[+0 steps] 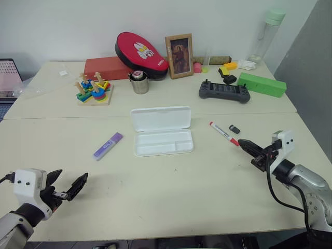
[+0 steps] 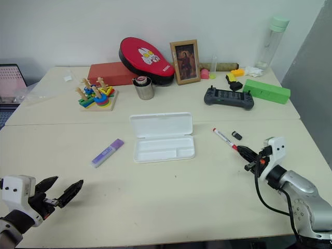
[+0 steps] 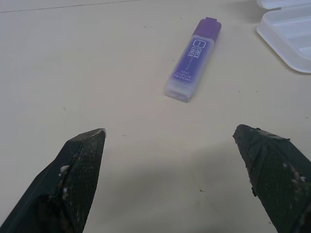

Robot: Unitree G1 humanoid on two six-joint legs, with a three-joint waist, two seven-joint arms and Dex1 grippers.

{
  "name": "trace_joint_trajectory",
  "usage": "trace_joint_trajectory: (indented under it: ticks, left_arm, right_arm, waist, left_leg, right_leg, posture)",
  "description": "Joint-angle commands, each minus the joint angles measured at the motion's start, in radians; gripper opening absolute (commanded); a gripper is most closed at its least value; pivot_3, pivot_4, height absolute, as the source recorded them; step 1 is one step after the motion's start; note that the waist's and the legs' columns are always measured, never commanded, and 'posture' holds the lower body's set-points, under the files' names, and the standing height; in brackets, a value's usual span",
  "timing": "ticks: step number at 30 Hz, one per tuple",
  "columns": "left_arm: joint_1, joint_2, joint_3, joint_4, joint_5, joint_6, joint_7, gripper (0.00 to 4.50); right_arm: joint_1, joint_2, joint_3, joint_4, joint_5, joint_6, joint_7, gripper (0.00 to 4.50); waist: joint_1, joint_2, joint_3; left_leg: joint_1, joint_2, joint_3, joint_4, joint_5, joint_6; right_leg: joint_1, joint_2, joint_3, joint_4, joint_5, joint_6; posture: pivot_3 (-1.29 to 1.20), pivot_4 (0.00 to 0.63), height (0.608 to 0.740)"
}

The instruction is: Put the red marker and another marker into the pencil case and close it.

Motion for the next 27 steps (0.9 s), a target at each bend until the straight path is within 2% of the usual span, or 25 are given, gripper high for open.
trace_joint_trajectory:
  ticks: [1,18,27]
  left_arm:
    - [-0.006,0.002,0.002,-0.022,-0.008,-0.025,-0.009,4.50]
    - [0.011,0.021,0.005,-0.037,-0.006,-0.005,-0.006,4.50]
    - [0.024,0.029,0.003,-0.039,-0.001,0.000,-0.020,4.50]
  right_arm:
    - [-0.014,0.006,-0.002,-0.033,0.015,-0.008,-0.004,0.01]
    - [-0.030,-0.008,0.008,-0.039,0.027,0.027,0.004,0.01]
    - [-0.042,-0.049,0.029,-0.035,0.023,0.099,0.008,0.01]
  waist:
    - [0.000,0.000,0.000]
    - [0.000,0.000,0.000]
    - [0.000,0.000,0.000]
  left_leg:
    - [0.000,0.000,0.000,0.000,0.000,0.000]
    - [0.000,0.006,0.001,0.000,0.000,-0.001]
    - [0.000,0.009,0.003,0.000,0.000,-0.001]
  right_leg:
    - [0.000,0.000,0.000,0.000,0.000,0.000]
    - [-0.001,0.006,0.001,0.000,0.000,-0.001]
    - [-0.003,0.009,0.002,0.000,0.001,-0.003]
  posture:
    - [0.00,0.150,0.740]
    - [0.00,0.150,0.740]
    - [0.00,0.150,0.740]
